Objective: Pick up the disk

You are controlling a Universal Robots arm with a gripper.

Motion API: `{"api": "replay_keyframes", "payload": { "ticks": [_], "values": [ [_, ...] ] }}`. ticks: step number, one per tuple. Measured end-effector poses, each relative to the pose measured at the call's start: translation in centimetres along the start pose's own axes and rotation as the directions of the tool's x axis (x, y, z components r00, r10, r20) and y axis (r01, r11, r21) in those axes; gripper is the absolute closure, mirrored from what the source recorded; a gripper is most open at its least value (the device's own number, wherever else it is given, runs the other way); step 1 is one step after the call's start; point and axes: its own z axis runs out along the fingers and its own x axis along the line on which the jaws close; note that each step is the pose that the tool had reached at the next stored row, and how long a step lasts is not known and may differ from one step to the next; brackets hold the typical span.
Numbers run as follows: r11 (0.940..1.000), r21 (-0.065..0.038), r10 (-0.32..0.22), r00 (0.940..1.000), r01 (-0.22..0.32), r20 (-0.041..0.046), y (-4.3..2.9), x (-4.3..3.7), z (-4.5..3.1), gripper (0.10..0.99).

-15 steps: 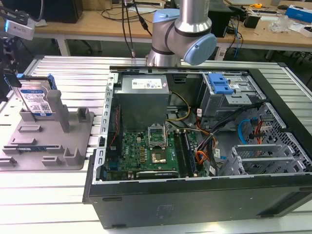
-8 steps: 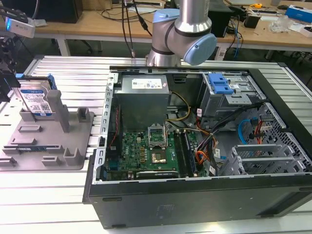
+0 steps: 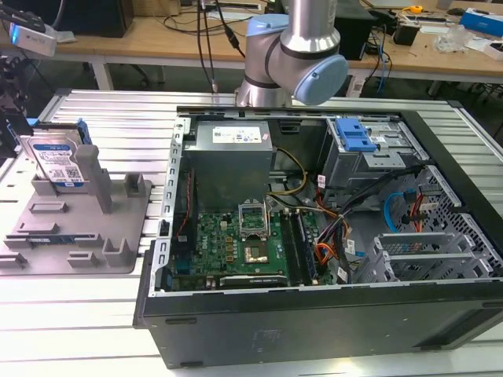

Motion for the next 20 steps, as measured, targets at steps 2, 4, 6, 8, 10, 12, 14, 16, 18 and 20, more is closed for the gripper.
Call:
{"api": "replay_keyframes", "payload": {
  "ticks": [2, 4, 6, 8, 10, 12, 14, 16, 18, 20],
  "values": [
    [1.0000, 0.000, 0.000, 1.0000, 0.000, 0.0000, 0.35, -0.95, 0.01, 0.545],
    [1.0000, 0.000, 0.000, 1.0000, 0.000, -0.0001, 0.94, -2.23, 0.02, 0.545],
    [1.0000, 0.000, 0.000, 1.0000, 0.000, 0.0000, 1.29, -2.94, 0.03, 0.545],
    [1.0000, 0.000, 0.000, 1.0000, 0.000, 0.0000, 1.60, -3.65, 0.04, 0.545],
    [1.0000, 0.000, 0.000, 1.0000, 0.000, 0.0000, 1.96, -4.49, 0.05, 0.545],
    [1.0000, 0.001, -0.001, 1.0000, 0.001, -0.0002, 2.22, -5.47, 0.11, 0.545],
    [1.0000, 0.002, -0.007, 1.0000, 0.007, -0.0017, 2.33, -5.95, 0.23, 0.545],
    [1.0000, 0.002, -0.009, 0.9999, 0.009, -0.0126, 2.36, -5.96, 0.23, 0.545],
    [1.0000, 0.002, -0.008, 0.9999, 0.008, -0.0134, 2.36, -5.97, 0.25, 0.545],
    [1.0000, 0.002, -0.009, 0.9999, 0.009, -0.0141, 2.36, -5.97, 0.27, 0.545]
  ]
}}
